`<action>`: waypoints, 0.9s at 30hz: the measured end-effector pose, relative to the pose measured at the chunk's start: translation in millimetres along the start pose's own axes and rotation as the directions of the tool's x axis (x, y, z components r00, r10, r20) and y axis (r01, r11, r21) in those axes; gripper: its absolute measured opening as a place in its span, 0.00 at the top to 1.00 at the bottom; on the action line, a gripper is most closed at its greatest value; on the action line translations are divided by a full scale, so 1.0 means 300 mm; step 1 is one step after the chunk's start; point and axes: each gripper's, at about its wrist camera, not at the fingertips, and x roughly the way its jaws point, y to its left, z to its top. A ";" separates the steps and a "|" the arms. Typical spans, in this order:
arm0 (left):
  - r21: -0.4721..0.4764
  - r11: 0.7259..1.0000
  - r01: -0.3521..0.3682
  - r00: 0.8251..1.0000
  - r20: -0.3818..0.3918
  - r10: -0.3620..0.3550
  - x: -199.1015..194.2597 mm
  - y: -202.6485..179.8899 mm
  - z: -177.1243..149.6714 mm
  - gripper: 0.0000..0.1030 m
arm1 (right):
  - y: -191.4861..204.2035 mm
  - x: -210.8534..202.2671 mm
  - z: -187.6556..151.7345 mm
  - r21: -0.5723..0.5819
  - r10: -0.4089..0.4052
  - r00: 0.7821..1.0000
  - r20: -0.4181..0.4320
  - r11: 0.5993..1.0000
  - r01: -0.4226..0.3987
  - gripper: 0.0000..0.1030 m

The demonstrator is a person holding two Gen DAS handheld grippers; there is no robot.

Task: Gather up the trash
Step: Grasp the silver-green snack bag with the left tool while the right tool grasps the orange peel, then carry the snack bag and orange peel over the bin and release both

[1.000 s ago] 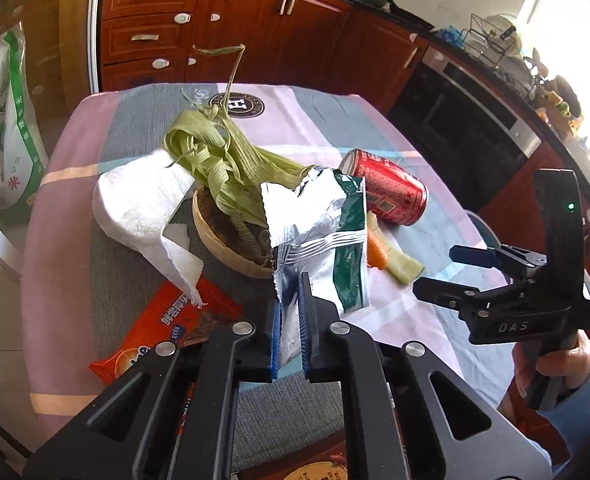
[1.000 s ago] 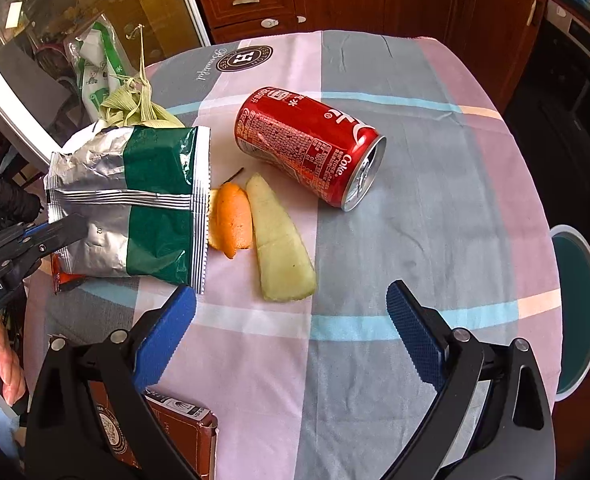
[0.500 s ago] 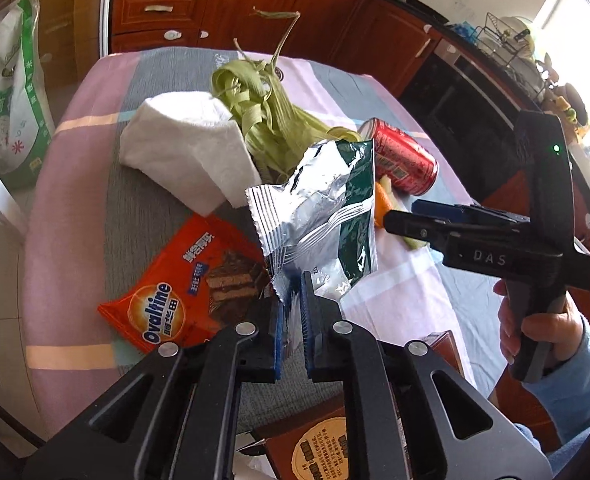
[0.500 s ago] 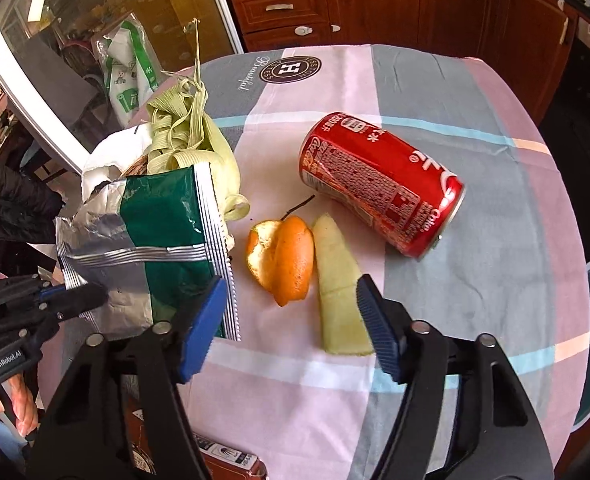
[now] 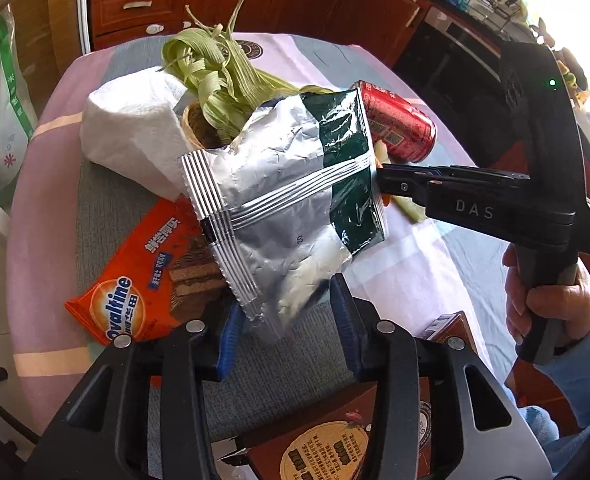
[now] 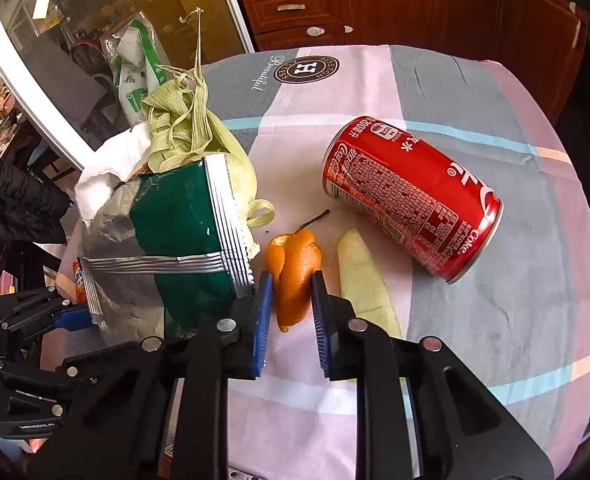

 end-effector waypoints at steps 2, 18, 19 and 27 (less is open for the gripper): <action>0.000 1.000 0.003 1.000 0.006 -0.003 0.001 -0.008 0.000 0.59 | -0.009 -0.019 -0.011 0.004 -0.005 1.000 0.006 1.000 0.005 0.84; 0.080 0.996 -0.026 0.993 0.113 0.017 -0.180 -0.163 0.012 0.97 | -0.124 -0.263 -0.122 0.084 0.009 0.995 0.097 0.996 -0.017 0.84; 0.083 0.996 -0.029 0.993 0.117 0.020 -0.189 -0.175 0.012 0.97 | -0.133 -0.282 -0.130 0.089 0.010 0.994 0.108 0.996 -0.019 0.84; 0.132 0.990 -0.045 0.990 0.139 0.027 -0.226 -0.273 0.029 0.97 | -0.202 -0.396 -0.186 0.127 0.009 0.985 0.170 0.991 -0.031 0.84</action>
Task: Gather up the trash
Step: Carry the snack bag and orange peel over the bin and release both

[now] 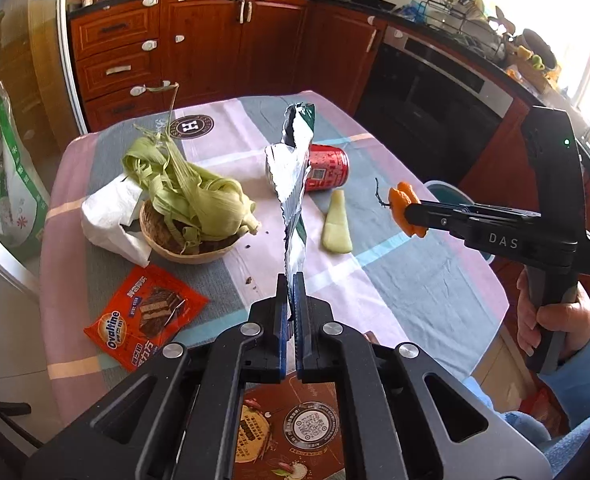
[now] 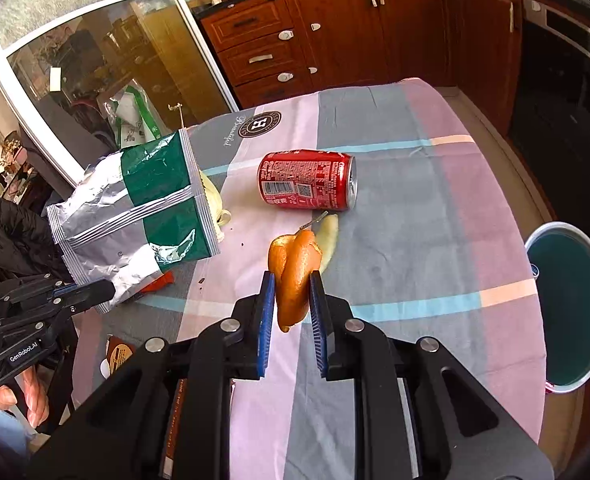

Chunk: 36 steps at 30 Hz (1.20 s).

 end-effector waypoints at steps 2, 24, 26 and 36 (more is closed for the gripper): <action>0.014 1.000 0.006 1.000 0.002 -0.006 0.002 -0.030 0.013 0.97 | -0.021 -0.022 -0.006 0.015 0.000 1.000 0.012 1.000 0.000 0.84; 0.263 0.929 0.259 0.964 -0.127 -0.233 0.372 -0.725 0.231 0.97 | -0.727 -0.360 -0.160 0.358 -0.289 0.953 0.093 0.903 0.239 0.84; 0.277 0.921 0.274 0.959 -0.151 -0.240 0.429 -0.791 0.244 0.97 | -0.787 -0.372 -0.186 0.390 -0.311 0.947 0.080 0.884 0.257 0.84; 0.293 0.898 0.327 0.932 -0.258 -0.255 0.651 -0.992 0.261 0.97 | -0.964 -0.332 -0.266 0.457 -0.335 0.942 0.001 0.838 0.297 0.83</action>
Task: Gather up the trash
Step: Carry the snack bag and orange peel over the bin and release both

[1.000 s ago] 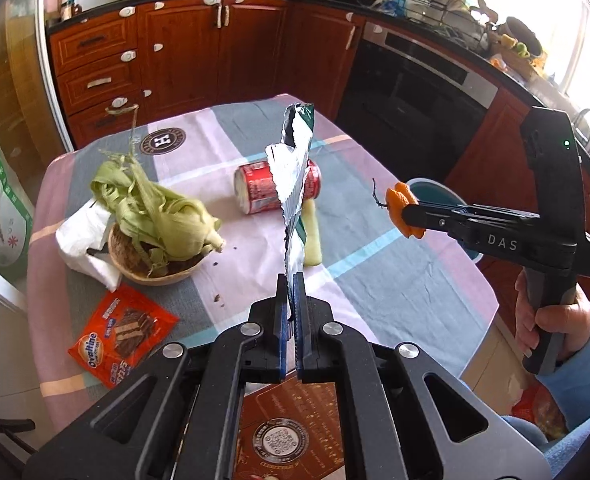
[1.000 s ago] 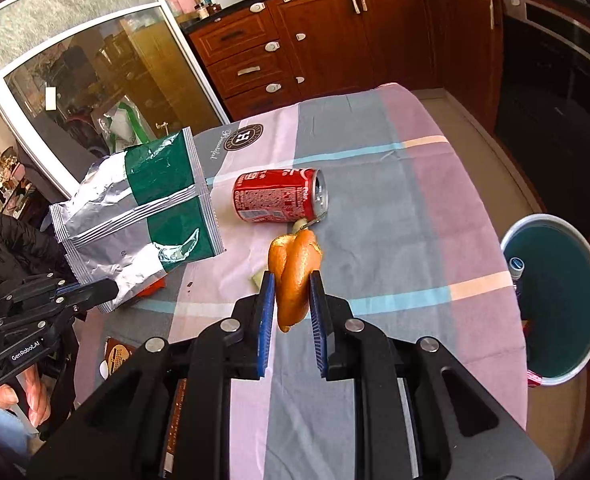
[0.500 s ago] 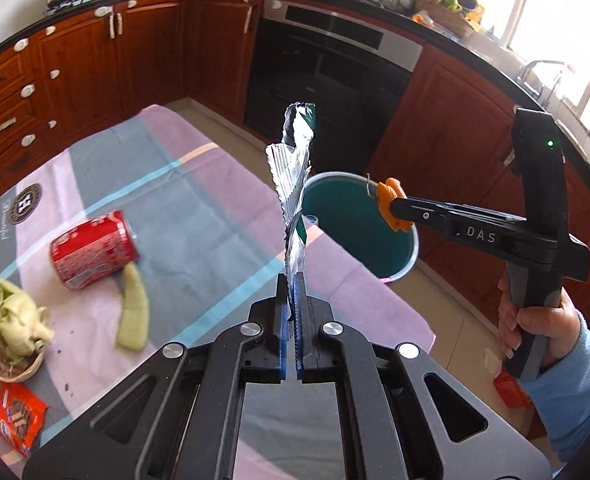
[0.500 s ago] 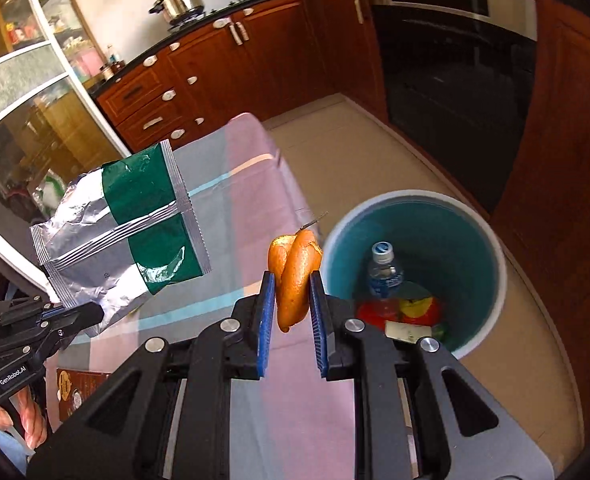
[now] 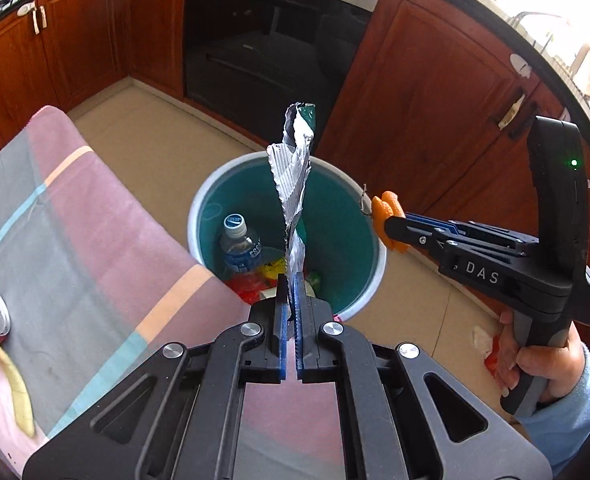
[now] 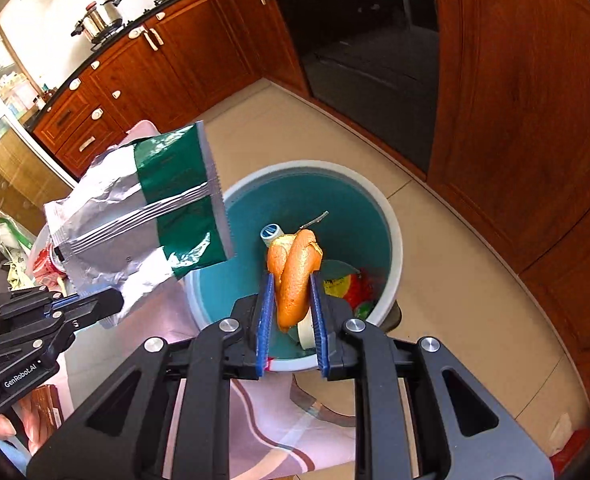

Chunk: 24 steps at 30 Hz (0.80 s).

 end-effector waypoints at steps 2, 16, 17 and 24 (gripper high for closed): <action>-0.007 1.000 0.003 1.000 -0.013 -0.003 0.038 -0.003 0.011 0.97 | -0.013 0.018 0.004 0.001 -0.006 1.000 -0.009 1.000 0.006 0.83; -0.017 1.000 -0.027 0.998 -0.059 0.026 0.178 0.001 0.026 0.97 | -0.016 0.113 0.013 -0.018 -0.042 0.997 -0.062 0.999 0.041 0.82; -0.019 0.999 -0.025 0.998 -0.061 0.024 0.185 0.003 0.028 0.97 | -0.013 0.118 0.016 -0.019 -0.045 0.997 -0.065 0.999 0.044 0.82; -0.010 1.000 -0.014 0.997 -0.082 0.013 0.234 -0.017 0.036 0.97 | -0.017 0.133 0.015 -0.017 -0.061 0.995 -0.080 0.998 0.060 0.82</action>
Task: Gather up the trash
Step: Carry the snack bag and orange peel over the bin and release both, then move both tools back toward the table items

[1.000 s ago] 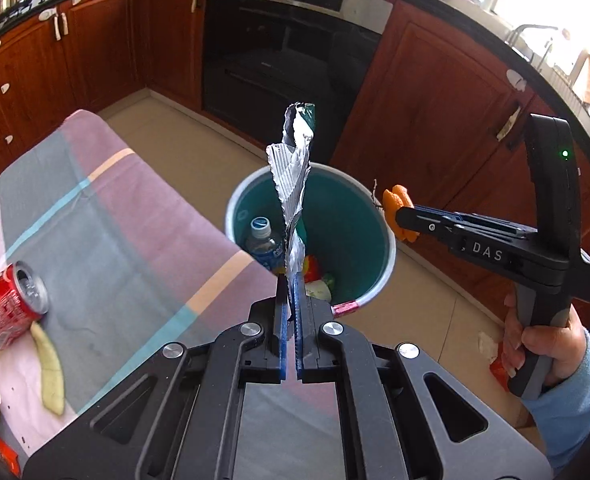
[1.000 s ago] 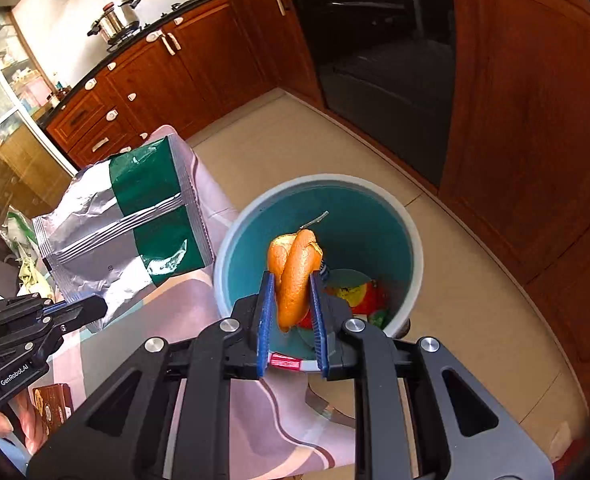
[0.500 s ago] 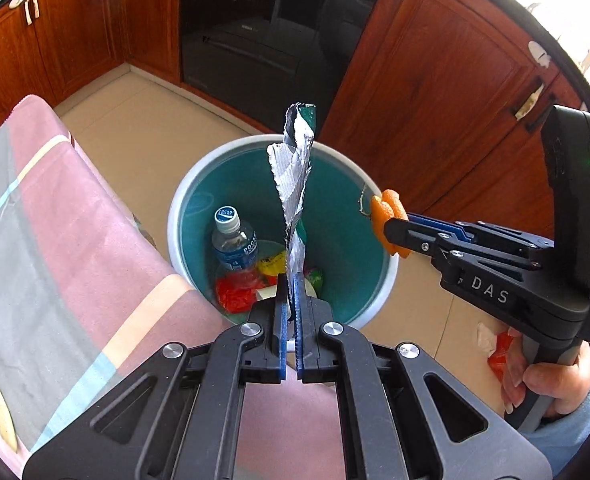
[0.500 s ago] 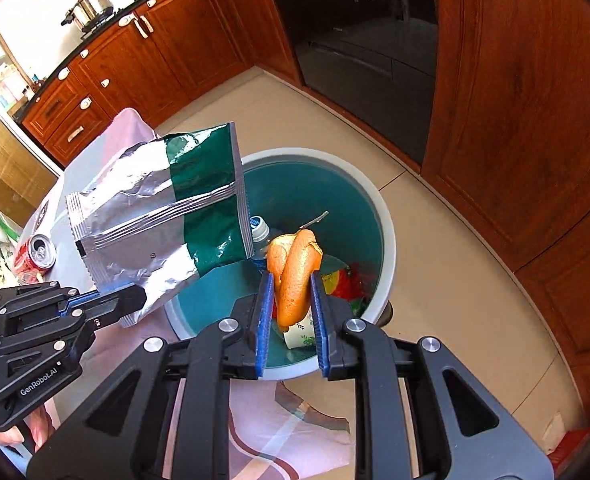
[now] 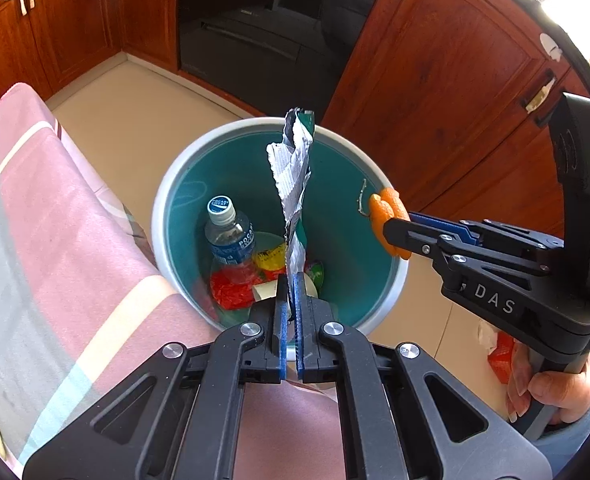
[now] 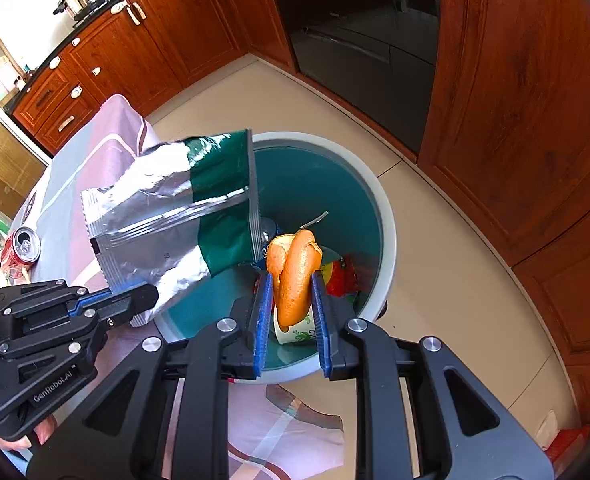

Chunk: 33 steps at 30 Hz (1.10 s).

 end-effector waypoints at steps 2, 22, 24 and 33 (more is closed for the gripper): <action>0.000 1.000 0.003 1.000 -0.005 -0.003 0.011 -0.001 0.005 0.97 | -0.001 0.008 0.000 0.001 -0.004 1.000 -0.006 1.000 0.004 0.81; -0.039 0.995 -0.090 0.994 0.061 0.092 -0.061 0.019 0.005 0.30 | -0.016 -0.025 0.008 0.035 -0.054 0.998 0.022 0.998 0.053 0.14; -0.050 0.995 -0.085 0.994 0.059 0.088 -0.075 0.028 0.001 0.29 | -0.018 -0.036 0.002 0.045 -0.052 0.998 0.017 0.998 0.052 0.12; -0.082 0.994 -0.077 0.994 0.077 0.083 -0.174 0.053 -0.054 0.13 | 0.028 -0.120 -0.028 0.028 -0.104 0.994 0.020 0.994 0.104 0.10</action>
